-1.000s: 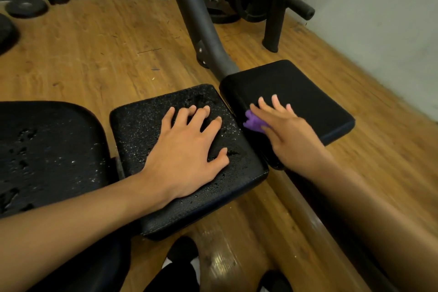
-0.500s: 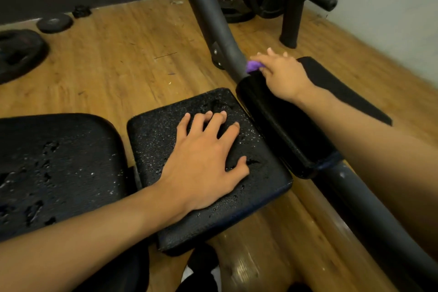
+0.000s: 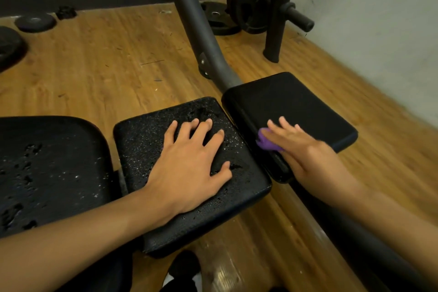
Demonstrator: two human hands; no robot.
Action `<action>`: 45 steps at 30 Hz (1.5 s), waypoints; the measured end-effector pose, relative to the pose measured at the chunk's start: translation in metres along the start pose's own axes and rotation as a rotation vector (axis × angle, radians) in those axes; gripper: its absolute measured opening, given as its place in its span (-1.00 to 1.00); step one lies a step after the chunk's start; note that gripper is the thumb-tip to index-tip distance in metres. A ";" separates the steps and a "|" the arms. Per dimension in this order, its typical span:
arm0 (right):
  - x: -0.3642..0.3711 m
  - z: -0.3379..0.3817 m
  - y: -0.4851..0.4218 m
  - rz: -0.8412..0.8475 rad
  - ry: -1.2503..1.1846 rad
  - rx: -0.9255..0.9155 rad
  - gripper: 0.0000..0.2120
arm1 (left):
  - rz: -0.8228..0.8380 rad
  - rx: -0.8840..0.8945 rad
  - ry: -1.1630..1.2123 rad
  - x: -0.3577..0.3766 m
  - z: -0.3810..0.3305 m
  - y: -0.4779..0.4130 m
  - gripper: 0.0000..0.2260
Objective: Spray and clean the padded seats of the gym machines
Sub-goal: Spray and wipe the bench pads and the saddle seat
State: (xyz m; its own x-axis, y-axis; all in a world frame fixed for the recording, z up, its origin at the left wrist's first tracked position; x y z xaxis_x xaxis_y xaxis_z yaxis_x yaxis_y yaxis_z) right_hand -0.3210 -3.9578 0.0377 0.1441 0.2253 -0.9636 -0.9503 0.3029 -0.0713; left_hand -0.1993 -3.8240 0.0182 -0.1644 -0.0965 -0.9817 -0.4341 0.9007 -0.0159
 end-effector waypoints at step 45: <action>-0.003 -0.048 -0.203 0.030 0.187 -0.050 -0.71 | -0.010 0.002 -0.006 0.004 0.003 -0.005 -0.40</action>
State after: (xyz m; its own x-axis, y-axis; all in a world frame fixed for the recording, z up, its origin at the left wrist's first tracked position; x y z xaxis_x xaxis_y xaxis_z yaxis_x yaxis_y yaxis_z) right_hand -0.1419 -4.0645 0.0427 0.0664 0.0564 -0.9962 -0.9666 0.2514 -0.0502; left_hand -0.1951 -3.8271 0.0138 -0.1548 -0.1035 -0.9825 -0.4342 0.9004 -0.0265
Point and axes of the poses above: each hand's wrist, its own y-axis away from the middle knuckle, its own x-axis out of the palm, z = x × y, the point moved 10 cm from there along -y, towards the middle knuckle, and after that the axes turned 5 degrees about y, right-handed, at the moved point
